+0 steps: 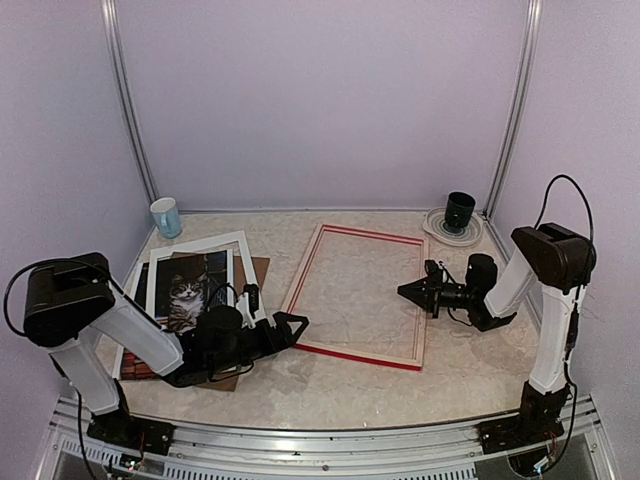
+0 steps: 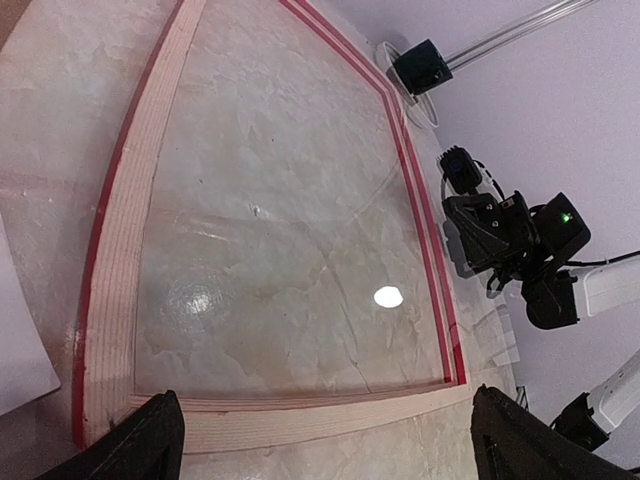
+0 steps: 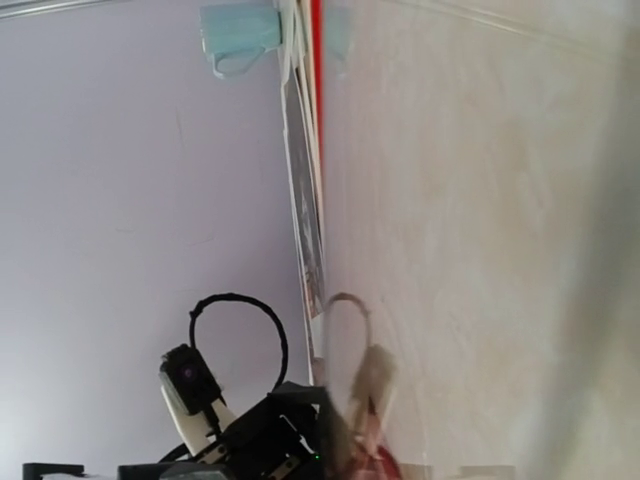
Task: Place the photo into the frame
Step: Adjust the glass panel to frame the body.
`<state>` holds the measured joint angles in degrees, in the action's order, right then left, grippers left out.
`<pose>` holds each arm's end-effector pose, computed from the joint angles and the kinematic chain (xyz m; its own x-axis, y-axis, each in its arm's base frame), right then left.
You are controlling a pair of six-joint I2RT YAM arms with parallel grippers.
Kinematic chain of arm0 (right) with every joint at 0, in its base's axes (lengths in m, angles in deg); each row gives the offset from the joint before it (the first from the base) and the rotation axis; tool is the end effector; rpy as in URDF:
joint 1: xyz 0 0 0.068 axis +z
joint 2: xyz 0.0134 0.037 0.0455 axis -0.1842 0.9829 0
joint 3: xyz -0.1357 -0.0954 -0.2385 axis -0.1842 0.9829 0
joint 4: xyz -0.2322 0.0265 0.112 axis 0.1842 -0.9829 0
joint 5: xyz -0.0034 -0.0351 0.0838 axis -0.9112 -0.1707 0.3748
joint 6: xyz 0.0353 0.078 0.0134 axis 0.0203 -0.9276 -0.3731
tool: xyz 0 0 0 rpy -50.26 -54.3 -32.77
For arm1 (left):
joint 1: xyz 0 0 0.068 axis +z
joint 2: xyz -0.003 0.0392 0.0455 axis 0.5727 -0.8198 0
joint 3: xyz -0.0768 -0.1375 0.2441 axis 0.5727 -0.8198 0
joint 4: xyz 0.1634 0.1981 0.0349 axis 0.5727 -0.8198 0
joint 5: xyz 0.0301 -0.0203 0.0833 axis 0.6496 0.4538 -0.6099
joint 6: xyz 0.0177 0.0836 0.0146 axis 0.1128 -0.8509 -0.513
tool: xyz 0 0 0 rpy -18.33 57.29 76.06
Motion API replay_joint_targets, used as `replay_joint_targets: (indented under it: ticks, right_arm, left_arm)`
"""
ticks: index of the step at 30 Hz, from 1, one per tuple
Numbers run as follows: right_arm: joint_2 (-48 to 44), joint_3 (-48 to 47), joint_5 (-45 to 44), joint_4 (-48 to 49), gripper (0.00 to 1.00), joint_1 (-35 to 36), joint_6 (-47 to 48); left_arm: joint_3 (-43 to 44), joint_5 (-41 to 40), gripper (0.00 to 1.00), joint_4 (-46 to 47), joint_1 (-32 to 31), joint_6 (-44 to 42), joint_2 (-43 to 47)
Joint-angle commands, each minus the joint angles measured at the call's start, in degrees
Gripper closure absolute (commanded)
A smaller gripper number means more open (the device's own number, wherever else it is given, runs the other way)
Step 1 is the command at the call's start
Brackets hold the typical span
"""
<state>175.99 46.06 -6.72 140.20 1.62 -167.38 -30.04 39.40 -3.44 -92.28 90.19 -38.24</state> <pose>0.3322 0.1397 0.1022 -0.9480 0.3086 0.0776 0.1110 0.0921 0.9896 0.1867 -0.2660 0.1266 -0.7155 -0.4112 -0.5648 0.2536 0.6005 -0.7584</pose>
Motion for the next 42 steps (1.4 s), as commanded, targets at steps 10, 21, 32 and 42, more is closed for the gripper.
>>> replay_joint_targets:
  ticks: [10, 21, 32, 42]
  right_arm:
    - [1.43, -1.25, 1.5, 11.62, 1.0, 0.78, -7.93]
    - [1.05, -3.42, 1.5, 15.29, 1.0, 0.78, -11.4]
    - [3.47, -4.73, 1.93, 23.1, 1.0, 1.31, -16.23]
    - [4.06, 0.57, 0.17, 7.66, 1.0, 2.36, -1.96]
  left_arm:
    - [-0.04, -4.62, 0.01, -3.7, 2.27, -2.26, 7.08]
    - [0.86, -5.59, 0.01, -7.85, 5.44, -5.12, 8.47]
    - [-1.14, -4.55, 0.01, -3.88, 6.1, -3.25, 6.76]
    - [-2.21, -4.59, 0.01, -3.71, 6.45, -3.06, 7.63]
